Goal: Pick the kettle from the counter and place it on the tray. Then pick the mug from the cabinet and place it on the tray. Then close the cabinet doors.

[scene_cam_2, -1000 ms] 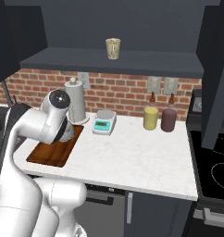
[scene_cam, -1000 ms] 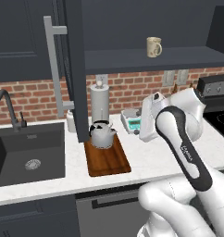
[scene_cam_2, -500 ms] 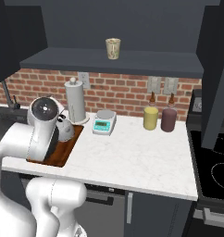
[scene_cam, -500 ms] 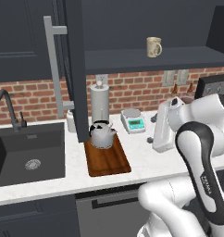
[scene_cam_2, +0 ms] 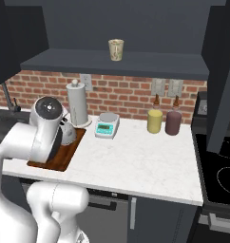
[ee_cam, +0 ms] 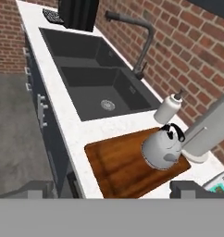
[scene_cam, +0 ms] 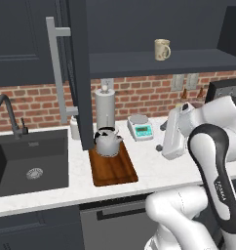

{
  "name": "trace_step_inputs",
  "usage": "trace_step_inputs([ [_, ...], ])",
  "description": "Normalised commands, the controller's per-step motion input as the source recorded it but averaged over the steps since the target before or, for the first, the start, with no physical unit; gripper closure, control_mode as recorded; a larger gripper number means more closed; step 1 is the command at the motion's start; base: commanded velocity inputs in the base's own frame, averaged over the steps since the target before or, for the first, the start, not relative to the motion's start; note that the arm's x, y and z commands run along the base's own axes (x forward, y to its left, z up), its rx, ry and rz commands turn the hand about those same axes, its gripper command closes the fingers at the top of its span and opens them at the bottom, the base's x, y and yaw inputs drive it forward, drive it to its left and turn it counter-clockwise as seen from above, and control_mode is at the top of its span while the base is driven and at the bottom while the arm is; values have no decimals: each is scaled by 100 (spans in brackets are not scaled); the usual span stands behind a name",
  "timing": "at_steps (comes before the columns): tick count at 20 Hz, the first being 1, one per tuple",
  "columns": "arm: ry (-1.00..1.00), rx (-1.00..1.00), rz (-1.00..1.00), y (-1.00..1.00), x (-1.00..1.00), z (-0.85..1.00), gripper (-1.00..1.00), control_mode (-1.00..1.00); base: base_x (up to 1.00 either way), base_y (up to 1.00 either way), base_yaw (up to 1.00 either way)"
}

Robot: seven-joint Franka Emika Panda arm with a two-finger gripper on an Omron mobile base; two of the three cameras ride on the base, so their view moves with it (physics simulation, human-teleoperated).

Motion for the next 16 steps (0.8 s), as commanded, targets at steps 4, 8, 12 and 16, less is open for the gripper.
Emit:
trace_step_inputs([
  [4, 20, 4, -30, -17, 0, 18, -100, -100, 0, 0, 0],
  [8, 34, 11, -52, -45, 0, 45, -100, -100, 0, 0, 0],
  [12, 42, 15, -54, -67, 0, 46, -100, -100, 0, 0, 0],
  [16, 28, 14, -35, -74, -5, 14, -100, -100, 0, 0, 0],
])
